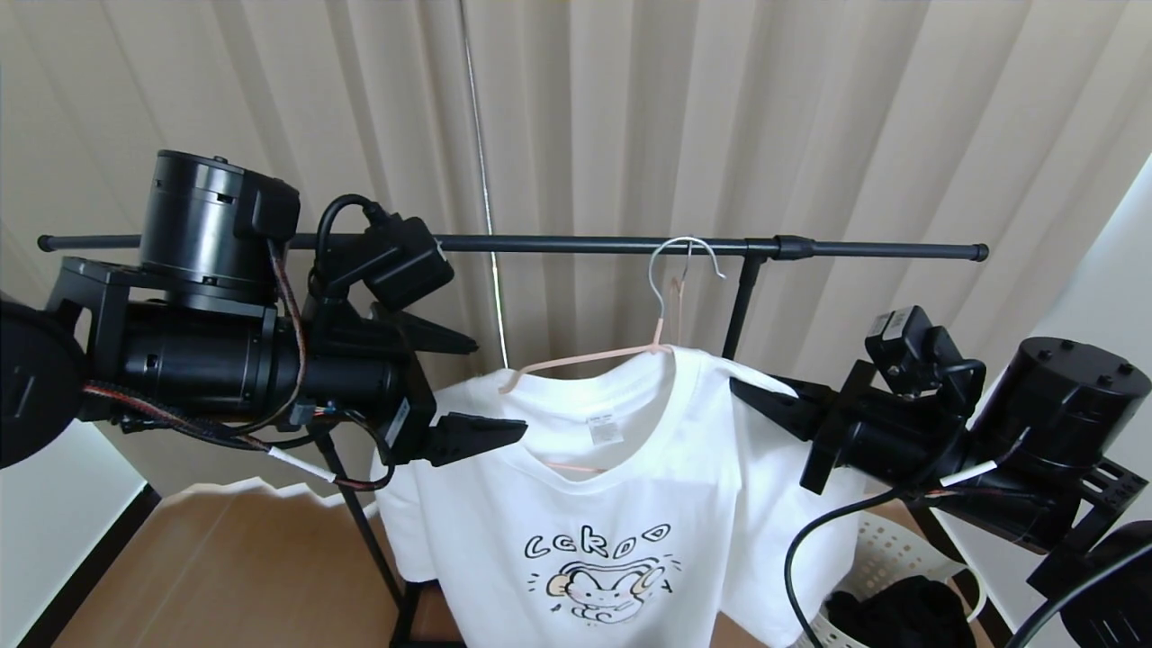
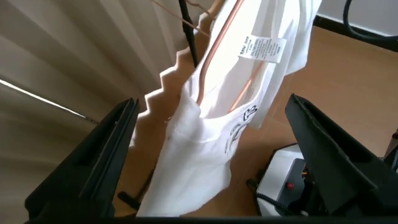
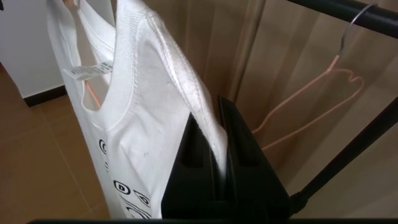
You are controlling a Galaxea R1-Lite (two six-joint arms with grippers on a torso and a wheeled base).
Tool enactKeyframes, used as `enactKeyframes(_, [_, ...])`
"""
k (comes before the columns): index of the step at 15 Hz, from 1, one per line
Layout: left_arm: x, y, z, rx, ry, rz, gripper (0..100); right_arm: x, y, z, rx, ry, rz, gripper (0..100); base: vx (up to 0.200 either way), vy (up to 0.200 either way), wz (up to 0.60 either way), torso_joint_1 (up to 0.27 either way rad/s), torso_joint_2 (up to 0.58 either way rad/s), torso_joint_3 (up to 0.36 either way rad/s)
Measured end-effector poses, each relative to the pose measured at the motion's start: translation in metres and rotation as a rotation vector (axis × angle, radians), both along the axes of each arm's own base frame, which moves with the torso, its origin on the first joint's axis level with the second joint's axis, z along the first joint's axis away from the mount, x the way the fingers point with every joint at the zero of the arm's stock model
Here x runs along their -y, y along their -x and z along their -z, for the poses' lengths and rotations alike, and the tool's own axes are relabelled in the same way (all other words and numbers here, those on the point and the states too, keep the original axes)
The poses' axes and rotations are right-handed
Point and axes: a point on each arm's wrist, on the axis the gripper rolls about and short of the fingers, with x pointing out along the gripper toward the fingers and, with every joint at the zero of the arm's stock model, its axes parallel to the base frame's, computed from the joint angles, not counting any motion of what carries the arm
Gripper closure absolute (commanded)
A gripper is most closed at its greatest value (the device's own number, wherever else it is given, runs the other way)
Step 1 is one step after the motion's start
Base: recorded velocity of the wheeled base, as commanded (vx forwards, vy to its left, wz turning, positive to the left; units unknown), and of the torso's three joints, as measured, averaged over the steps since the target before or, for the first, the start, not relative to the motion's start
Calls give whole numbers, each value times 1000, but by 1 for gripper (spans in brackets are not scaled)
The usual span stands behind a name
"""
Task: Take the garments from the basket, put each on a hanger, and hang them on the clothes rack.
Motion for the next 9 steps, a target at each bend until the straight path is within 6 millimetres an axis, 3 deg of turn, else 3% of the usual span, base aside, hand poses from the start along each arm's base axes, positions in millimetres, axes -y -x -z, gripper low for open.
enactKeyframes(3, [-3, -7, 4, -19, 27, 57, 0, 0, 1, -2, 20, -9, -4, 100, 0, 0, 0, 0, 0, 0])
enactKeyframes(9, [8, -31, 11, -52, 67, 139, 0, -1, 1, -3, 28, -13, -7, 100, 0, 0, 0, 0, 0, 0])
